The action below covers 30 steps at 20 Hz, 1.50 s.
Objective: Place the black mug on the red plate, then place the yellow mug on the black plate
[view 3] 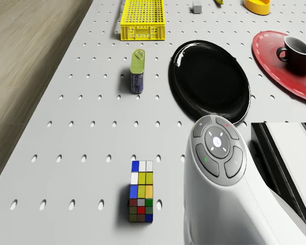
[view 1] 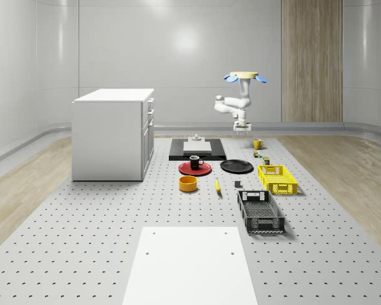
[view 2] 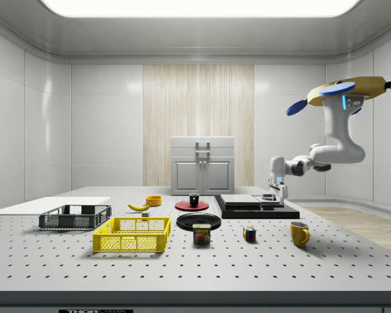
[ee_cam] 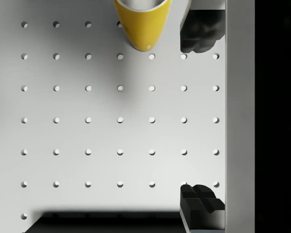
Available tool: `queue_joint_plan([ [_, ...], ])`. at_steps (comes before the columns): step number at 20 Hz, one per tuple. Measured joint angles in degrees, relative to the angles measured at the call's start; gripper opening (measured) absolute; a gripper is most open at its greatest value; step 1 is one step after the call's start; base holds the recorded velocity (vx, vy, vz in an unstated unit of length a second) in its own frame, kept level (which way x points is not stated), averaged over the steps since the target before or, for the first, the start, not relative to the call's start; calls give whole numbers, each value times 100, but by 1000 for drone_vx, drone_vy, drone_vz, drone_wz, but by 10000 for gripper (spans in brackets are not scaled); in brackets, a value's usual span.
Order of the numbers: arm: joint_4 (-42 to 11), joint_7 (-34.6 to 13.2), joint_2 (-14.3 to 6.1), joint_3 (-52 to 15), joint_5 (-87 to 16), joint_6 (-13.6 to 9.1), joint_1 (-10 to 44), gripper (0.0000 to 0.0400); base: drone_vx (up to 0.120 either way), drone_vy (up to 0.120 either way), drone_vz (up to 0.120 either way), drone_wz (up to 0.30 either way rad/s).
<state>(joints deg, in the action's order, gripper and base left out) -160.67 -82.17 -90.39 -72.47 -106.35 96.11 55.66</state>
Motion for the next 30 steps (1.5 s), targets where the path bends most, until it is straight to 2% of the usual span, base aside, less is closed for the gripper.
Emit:
queue_joint_plan([
  [7,0,0,-1,0,0,1,0,400,-114,120,0,0],
  [10,0,0,-1,0,0,1,0,400,0,120,-13,0],
  [16,0,0,-1,0,1,1,0,400,0,120,-120,0],
  [21,0,0,-2,0,1,2,1,400,0,120,-8,0],
  [30,185,-35,37,320,-296,127,176,400,0,9,0,0],
])
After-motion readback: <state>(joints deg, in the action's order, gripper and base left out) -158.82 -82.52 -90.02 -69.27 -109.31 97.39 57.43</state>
